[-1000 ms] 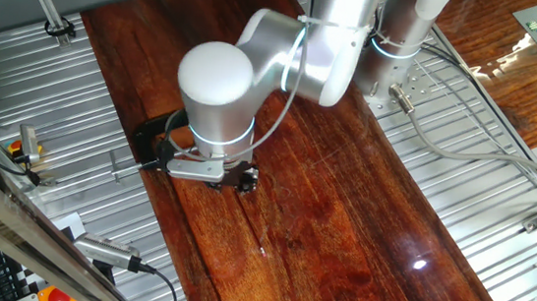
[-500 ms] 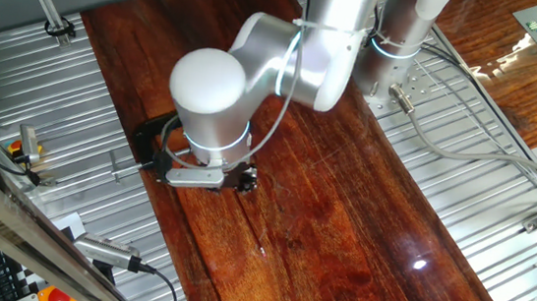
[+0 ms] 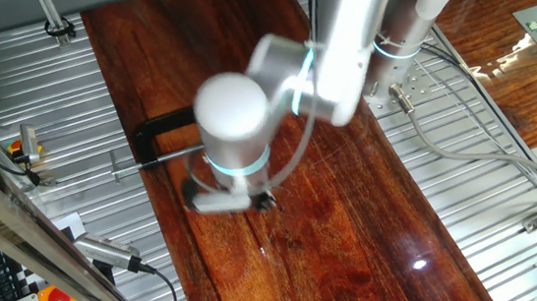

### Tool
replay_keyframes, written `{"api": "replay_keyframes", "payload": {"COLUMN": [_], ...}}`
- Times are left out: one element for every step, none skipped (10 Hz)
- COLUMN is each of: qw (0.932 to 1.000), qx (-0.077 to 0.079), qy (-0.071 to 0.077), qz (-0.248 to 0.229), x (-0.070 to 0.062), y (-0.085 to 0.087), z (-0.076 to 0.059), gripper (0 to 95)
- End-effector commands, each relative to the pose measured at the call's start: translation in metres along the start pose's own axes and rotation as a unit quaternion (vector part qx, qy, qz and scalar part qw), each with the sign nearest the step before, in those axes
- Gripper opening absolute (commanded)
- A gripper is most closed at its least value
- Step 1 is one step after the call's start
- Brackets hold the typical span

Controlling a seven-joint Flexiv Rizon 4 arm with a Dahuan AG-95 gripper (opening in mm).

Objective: Insert the pencil into the pencil sharpener

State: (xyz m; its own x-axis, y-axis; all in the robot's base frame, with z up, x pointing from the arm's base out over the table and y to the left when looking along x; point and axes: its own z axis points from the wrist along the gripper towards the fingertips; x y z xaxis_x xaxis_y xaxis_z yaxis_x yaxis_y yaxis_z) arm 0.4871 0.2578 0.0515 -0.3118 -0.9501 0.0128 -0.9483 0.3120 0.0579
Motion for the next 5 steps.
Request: {"api": "replay_keyframes", "payload": {"qw": [1.0000,1.0000,1.0000,0.9993,0.9982], "qx": [0.003,0.004,0.006,0.009,0.008], "qy": [0.001,0.002,0.003,0.007,0.005], "qz": [0.007,0.006,-0.004,-0.036,-0.058], "x": [-0.0008,-0.0008,-0.0008,-0.0008,-0.0008], "y": [0.0025,0.0025,0.0025,0.0025,0.0025], "z": [0.0003,0.0003,0.0003,0.0003,0.0003], "gripper": [57.0,57.0,57.0,57.0,57.0]}}
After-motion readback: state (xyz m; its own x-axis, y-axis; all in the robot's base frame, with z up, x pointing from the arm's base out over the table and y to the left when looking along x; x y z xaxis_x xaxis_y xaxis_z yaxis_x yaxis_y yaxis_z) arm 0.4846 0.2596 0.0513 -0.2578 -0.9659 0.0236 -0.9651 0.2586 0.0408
